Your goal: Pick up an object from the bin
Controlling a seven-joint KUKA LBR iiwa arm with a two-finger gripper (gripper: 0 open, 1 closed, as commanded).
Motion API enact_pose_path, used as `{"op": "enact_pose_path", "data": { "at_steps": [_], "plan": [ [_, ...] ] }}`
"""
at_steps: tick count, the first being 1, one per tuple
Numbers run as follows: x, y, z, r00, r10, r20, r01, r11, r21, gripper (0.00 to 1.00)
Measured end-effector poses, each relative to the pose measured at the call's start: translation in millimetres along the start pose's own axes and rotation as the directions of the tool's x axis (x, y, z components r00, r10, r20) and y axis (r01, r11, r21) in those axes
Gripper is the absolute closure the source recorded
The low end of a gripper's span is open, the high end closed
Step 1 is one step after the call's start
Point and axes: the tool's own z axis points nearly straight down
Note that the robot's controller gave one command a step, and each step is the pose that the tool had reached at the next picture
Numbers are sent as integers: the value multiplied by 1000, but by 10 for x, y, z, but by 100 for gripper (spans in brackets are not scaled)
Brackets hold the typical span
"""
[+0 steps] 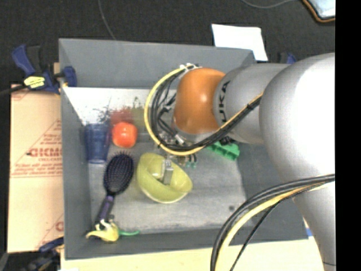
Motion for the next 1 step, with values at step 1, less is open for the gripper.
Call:
{"op": "enact_pose_path", "data": {
  "at_steps": [1],
  "plan": [
    [1092, 364, -47, 812, 583, 0, -583, 812, -1, 100]
  ]
}}
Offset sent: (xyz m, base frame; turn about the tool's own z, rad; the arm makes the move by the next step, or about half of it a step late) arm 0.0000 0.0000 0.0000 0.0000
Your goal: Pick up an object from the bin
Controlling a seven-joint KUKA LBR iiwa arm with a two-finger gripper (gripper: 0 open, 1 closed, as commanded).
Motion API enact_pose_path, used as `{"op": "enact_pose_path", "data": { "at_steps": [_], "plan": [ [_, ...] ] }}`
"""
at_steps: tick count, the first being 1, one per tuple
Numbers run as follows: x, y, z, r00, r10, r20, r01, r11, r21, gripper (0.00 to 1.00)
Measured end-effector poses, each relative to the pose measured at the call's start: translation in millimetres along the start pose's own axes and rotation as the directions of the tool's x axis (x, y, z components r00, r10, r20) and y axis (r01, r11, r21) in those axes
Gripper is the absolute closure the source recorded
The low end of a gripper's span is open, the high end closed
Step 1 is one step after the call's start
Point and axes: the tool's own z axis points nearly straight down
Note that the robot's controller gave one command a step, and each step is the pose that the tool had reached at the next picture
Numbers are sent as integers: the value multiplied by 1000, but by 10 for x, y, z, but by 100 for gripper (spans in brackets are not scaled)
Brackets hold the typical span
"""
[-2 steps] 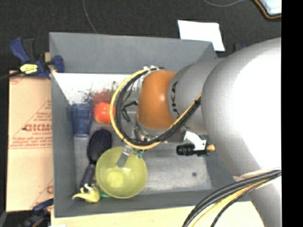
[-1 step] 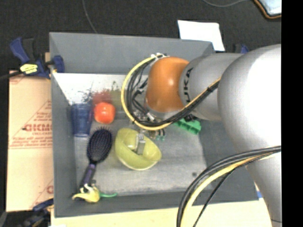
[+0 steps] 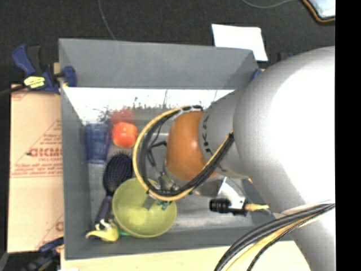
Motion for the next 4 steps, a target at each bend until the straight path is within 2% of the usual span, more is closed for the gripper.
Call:
{"op": "enact_pose_path", "data": {
  "at_steps": [1, 2, 3, 4],
  "plan": [
    [-2, -2, 3, 1000, 0, 0, 0, 1000, 1, 100],
    [13, -29, -292, 1000, -3, -8, 3, 1000, 9, 100],
    [-9, -5, -511, 1000, -6, -1, 6, 1000, 1, 100],
    [-11, -10, -506, 1000, -7, -1, 7, 1000, 2, 100]
  ]
}}
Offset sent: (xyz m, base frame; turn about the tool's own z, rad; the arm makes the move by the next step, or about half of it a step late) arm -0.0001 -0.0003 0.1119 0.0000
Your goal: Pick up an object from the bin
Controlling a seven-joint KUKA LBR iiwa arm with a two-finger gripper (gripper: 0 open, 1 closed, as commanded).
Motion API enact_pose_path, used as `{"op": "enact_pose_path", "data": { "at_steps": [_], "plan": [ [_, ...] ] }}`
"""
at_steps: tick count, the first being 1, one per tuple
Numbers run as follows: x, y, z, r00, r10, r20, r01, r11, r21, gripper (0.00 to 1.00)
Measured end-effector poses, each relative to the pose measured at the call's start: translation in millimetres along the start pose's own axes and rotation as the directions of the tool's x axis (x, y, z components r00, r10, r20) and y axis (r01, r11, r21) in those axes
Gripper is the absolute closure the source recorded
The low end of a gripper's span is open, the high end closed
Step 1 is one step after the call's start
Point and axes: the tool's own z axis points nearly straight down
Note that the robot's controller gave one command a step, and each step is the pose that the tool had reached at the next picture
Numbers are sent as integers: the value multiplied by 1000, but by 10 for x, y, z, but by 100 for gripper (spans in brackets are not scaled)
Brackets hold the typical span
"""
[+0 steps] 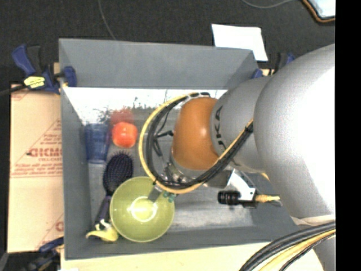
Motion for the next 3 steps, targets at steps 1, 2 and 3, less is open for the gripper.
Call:
{"op": "enact_pose_path", "data": {
  "at_steps": [1, 2, 3],
  "plan": [
    [-1, -3, -73, 1000, -2, 0, 2, 1000, 0, 100],
    [-5, -9, -244, 1000, -6, -1, 6, 1000, 2, 100],
    [-16, -7, -434, 1000, -10, 0, 10, 1000, 0, 100]
  ]
}}
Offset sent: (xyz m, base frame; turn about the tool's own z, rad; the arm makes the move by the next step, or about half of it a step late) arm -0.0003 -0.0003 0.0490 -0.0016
